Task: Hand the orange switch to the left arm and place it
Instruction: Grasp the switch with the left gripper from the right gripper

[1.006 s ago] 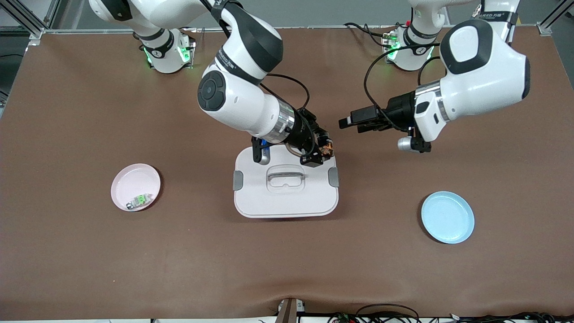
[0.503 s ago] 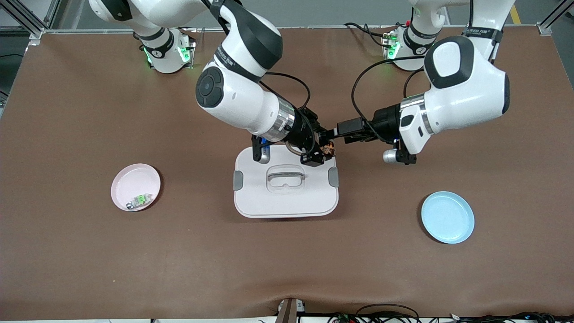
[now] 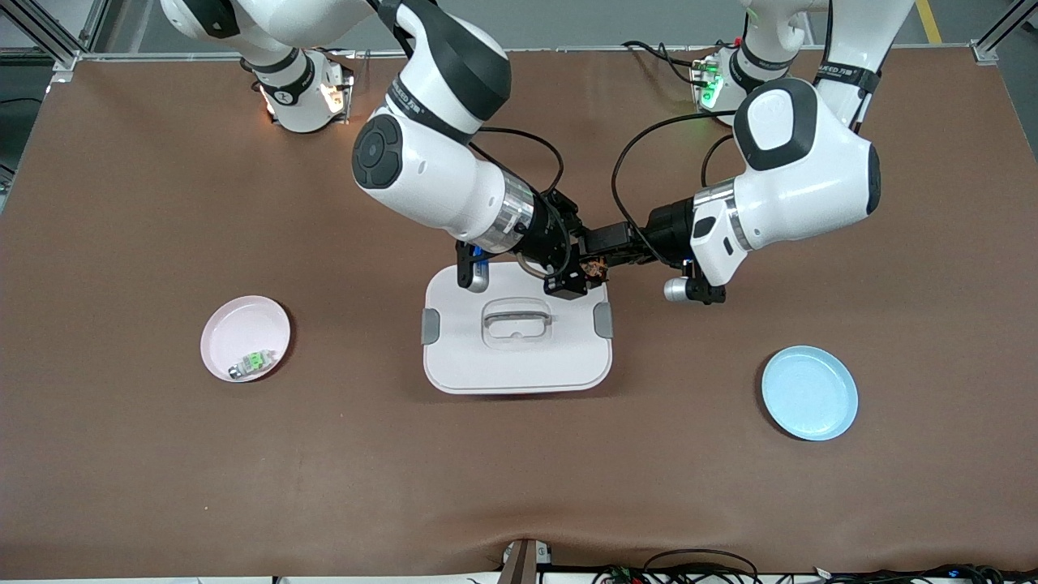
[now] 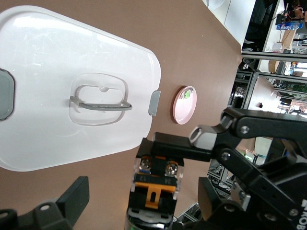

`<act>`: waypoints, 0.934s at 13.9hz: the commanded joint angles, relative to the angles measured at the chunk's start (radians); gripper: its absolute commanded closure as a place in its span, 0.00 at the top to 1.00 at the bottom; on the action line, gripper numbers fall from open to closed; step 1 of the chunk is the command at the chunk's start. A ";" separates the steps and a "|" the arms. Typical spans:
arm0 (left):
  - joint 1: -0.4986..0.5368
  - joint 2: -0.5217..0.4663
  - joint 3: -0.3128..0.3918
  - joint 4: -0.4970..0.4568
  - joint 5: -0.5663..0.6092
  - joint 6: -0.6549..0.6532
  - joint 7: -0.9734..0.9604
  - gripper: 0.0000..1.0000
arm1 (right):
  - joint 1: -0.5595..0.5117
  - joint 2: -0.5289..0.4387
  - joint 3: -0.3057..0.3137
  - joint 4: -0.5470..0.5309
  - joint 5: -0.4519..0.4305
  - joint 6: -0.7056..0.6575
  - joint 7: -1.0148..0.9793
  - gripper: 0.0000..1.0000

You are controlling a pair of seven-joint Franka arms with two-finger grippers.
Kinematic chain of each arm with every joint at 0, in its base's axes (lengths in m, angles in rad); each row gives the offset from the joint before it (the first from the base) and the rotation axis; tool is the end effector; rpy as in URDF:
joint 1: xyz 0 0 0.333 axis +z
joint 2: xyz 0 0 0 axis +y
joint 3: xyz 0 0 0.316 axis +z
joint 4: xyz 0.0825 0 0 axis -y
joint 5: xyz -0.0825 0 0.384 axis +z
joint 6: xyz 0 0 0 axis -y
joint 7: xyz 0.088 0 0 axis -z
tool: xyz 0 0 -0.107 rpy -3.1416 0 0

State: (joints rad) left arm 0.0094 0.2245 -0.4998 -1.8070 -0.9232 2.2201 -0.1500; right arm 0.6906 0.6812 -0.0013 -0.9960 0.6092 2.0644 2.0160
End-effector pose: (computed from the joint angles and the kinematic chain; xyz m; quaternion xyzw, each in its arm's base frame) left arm 0.5628 -0.3055 0.4678 0.8952 0.0887 -0.0531 0.4335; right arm 0.5799 0.5174 0.5113 -0.6833 0.6462 0.2397 0.2411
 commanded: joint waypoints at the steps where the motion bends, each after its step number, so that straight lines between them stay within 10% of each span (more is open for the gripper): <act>1: -0.002 0.009 -0.005 0.018 0.004 0.012 -0.011 0.86 | 0.003 0.020 -0.002 0.040 0.020 -0.006 0.018 0.00; 9: 0.001 0.007 -0.003 0.015 0.004 0.010 -0.013 0.03 | 0.001 0.021 -0.005 0.039 0.020 -0.004 0.018 0.00; 11: 0.001 0.007 -0.003 0.015 0.004 0.010 -0.014 0.00 | 0.001 0.021 -0.006 0.039 0.020 0.000 0.017 0.00; 12: 0.001 0.007 -0.003 0.015 0.004 0.012 -0.014 0.00 | 0.001 0.023 -0.006 0.039 0.020 0.003 0.015 0.16; 13: 0.001 0.007 -0.003 0.014 0.006 0.012 -0.014 0.00 | 0.003 0.026 -0.006 0.039 0.020 0.010 0.013 0.76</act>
State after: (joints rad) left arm 0.0090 0.2249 -0.5016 -1.7990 -0.9205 2.2221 -0.1370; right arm 0.6906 0.6875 -0.0009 -0.9935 0.6182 2.0635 2.0173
